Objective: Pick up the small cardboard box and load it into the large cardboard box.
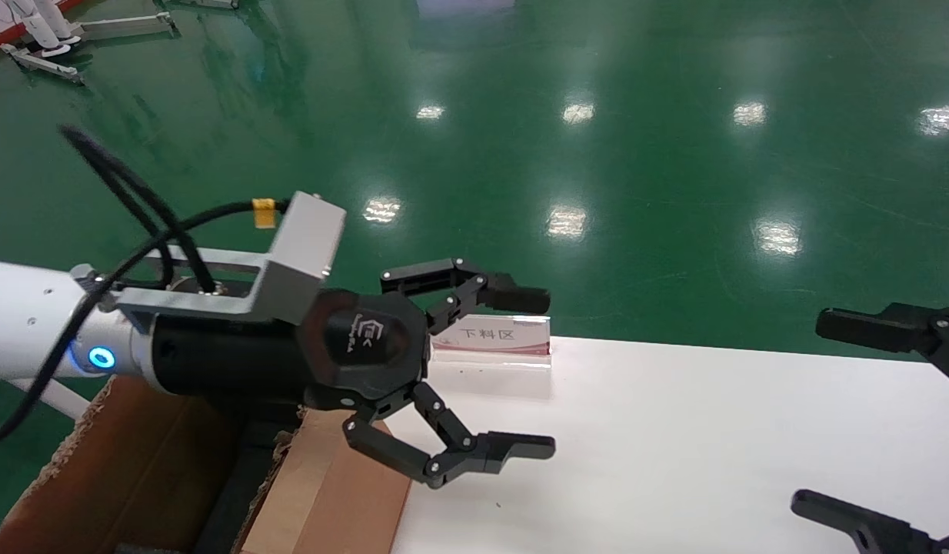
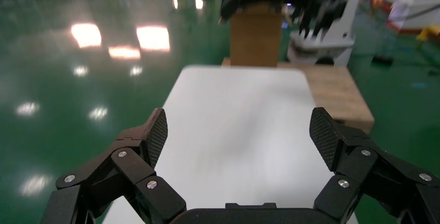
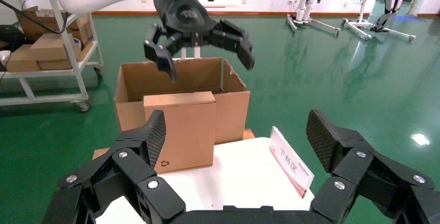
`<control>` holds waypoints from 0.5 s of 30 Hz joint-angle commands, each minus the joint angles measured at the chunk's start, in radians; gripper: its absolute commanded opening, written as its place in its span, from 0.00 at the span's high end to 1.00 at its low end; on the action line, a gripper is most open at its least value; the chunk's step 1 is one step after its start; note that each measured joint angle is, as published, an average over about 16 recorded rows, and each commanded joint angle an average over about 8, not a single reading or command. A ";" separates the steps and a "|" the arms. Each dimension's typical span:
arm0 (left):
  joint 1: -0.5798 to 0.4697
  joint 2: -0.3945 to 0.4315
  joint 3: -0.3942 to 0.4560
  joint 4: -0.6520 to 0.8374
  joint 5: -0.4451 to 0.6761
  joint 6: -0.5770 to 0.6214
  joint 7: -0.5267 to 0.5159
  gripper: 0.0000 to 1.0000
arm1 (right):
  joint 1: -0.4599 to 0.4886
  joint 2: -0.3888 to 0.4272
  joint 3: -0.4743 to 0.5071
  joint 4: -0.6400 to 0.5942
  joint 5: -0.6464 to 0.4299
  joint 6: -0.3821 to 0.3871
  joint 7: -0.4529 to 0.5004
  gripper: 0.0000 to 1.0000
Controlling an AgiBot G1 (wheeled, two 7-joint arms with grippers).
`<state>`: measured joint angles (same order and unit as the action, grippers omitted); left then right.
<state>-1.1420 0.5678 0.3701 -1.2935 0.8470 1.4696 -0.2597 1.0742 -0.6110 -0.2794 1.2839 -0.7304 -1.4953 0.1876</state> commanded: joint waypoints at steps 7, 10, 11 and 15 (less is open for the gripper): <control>-0.170 -0.013 0.138 -0.056 0.230 0.011 -0.180 0.00 | 0.000 0.000 0.000 0.000 0.000 0.000 0.000 0.00; -0.272 0.001 0.212 -0.093 0.358 0.043 -0.305 0.00 | 0.000 0.000 0.000 0.000 0.000 0.000 0.000 0.00; -0.305 0.006 0.238 -0.104 0.397 0.056 -0.348 0.00 | 0.000 0.000 0.000 0.000 0.000 0.000 0.000 0.00; -0.431 0.032 0.340 -0.137 0.526 0.112 -0.512 0.00 | 0.000 0.000 0.000 0.000 0.000 0.000 0.000 0.00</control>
<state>-1.5668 0.6018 0.7072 -1.4211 1.3583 1.5811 -0.7688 1.0742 -0.6110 -0.2794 1.2839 -0.7304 -1.4953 0.1876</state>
